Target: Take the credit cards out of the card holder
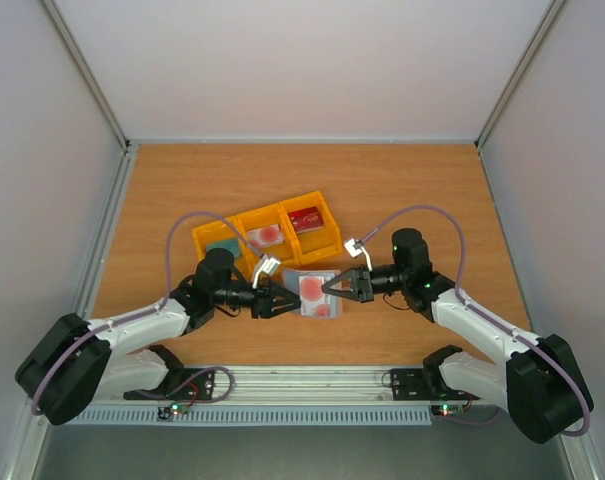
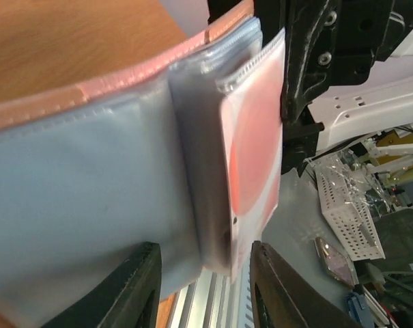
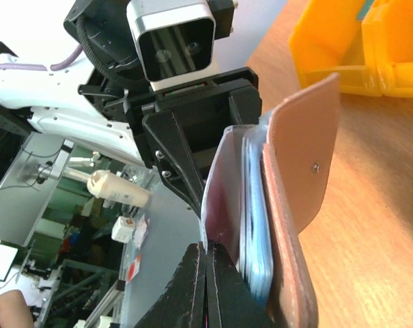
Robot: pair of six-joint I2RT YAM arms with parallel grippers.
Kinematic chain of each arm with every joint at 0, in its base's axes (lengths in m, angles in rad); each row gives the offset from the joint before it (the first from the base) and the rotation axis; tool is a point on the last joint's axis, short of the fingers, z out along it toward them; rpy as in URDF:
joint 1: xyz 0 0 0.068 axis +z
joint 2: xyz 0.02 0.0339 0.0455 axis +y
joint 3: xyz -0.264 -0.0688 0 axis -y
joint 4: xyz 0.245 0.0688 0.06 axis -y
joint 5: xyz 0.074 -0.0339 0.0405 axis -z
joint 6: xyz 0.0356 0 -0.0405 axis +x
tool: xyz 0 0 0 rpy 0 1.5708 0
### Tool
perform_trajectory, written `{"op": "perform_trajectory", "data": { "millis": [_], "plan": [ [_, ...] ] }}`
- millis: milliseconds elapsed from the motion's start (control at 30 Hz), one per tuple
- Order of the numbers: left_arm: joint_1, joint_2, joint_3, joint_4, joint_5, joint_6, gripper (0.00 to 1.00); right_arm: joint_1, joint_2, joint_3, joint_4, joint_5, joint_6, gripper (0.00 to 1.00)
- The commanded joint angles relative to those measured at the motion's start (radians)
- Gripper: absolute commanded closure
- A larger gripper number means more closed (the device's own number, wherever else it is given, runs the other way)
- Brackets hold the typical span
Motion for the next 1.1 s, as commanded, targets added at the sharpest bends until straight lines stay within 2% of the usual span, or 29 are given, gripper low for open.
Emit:
{"op": "perform_trajectory", "data": {
  "millis": [0, 133, 233, 267, 333, 433, 533, 567, 633, 667, 733, 900, 1000, 1067],
  "plan": [
    [0.002, -0.022, -0.003, 0.154, 0.028, 0.006, 0.64, 0.032, -0.008, -0.002, 0.077, -0.042, 0.014, 0.99],
    [-0.015, -0.03, 0.005, 0.234, 0.036, 0.047, 0.69, 0.052, 0.02, 0.008, 0.105, -0.013, 0.016, 0.99],
    [-0.017, -0.052, 0.006, 0.233, 0.052, 0.066, 0.76, 0.051, 0.027, 0.025, 0.054, 0.046, -0.037, 0.99],
    [-0.016, -0.067, 0.003, 0.228, 0.054, 0.075, 0.8, 0.052, 0.034, 0.033, 0.029, 0.069, -0.052, 0.99],
    [-0.016, -0.099, -0.008, 0.205, 0.047, 0.089, 0.98, 0.051, 0.059, 0.035, 0.058, 0.078, -0.046, 0.99],
    [-0.016, -0.157, -0.038, 0.191, 0.019, 0.066, 1.0, 0.055, 0.087, 0.029, 0.149, 0.065, 0.013, 0.99],
    [-0.016, -0.21, -0.075, 0.202, -0.026, 0.036, 1.0, 0.076, 0.072, 0.017, 0.156, 0.079, 0.024, 0.98],
    [-0.016, -0.225, -0.083, 0.205, -0.038, 0.026, 1.0, 0.088, 0.065, 0.011, 0.175, 0.077, 0.037, 0.94],
    [-0.017, -0.241, -0.09, 0.224, -0.052, 0.01, 1.0, 0.118, 0.067, 0.006, 0.218, 0.075, 0.074, 0.74],
    [-0.017, -0.244, -0.09, 0.238, -0.055, 0.007, 1.0, 0.15, 0.072, 0.01, 0.227, 0.079, 0.079, 0.67],
    [-0.018, -0.246, -0.098, 0.27, -0.072, -0.007, 1.0, 0.206, 0.087, 0.027, 0.21, 0.109, 0.061, 0.63],
    [-0.02, -0.277, -0.113, 0.274, -0.056, -0.011, 1.0, 0.235, 0.036, -0.005, 0.262, 0.178, 0.073, 0.88],
    [-0.019, -0.292, -0.112, 0.255, -0.04, -0.002, 1.0, 0.233, -0.031, 0.014, 0.134, 0.219, 0.019, 0.98],
    [-0.019, -0.309, -0.115, 0.251, -0.028, 0.007, 1.0, 0.234, -0.069, 0.038, 0.008, 0.24, -0.026, 0.99]
  ]
}}
